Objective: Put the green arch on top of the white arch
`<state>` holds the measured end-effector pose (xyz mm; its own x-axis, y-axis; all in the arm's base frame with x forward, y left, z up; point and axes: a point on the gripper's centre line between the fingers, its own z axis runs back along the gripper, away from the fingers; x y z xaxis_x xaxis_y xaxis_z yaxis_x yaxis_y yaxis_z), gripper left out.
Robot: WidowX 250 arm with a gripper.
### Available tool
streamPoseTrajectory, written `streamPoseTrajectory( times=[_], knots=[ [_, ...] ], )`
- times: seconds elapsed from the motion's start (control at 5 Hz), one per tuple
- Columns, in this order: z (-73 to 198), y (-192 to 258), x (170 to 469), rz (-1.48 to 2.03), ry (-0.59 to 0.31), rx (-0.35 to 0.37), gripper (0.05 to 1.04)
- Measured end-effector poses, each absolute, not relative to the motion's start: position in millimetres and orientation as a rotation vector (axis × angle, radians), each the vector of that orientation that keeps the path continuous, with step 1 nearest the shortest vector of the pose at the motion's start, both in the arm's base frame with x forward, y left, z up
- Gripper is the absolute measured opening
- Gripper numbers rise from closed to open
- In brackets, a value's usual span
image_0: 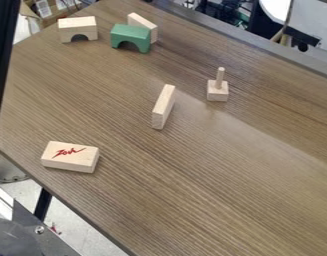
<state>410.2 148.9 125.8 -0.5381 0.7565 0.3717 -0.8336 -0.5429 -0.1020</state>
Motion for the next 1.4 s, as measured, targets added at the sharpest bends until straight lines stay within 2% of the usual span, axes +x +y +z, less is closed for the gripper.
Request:
streamPoseTrajectory(
  times=[0.2, 0.6, 1.4],
  knots=[
    [102.6, 147.5, 408.2, 2.12, -0.282, 0.407, 0.999],
    [78.5, 150.5, 410.3, 2.115, -0.251, 0.449, 0.999],
    [74.0, 171.9, 410.0, 2.155, -0.276, 0.468, 0.999]
  ],
)
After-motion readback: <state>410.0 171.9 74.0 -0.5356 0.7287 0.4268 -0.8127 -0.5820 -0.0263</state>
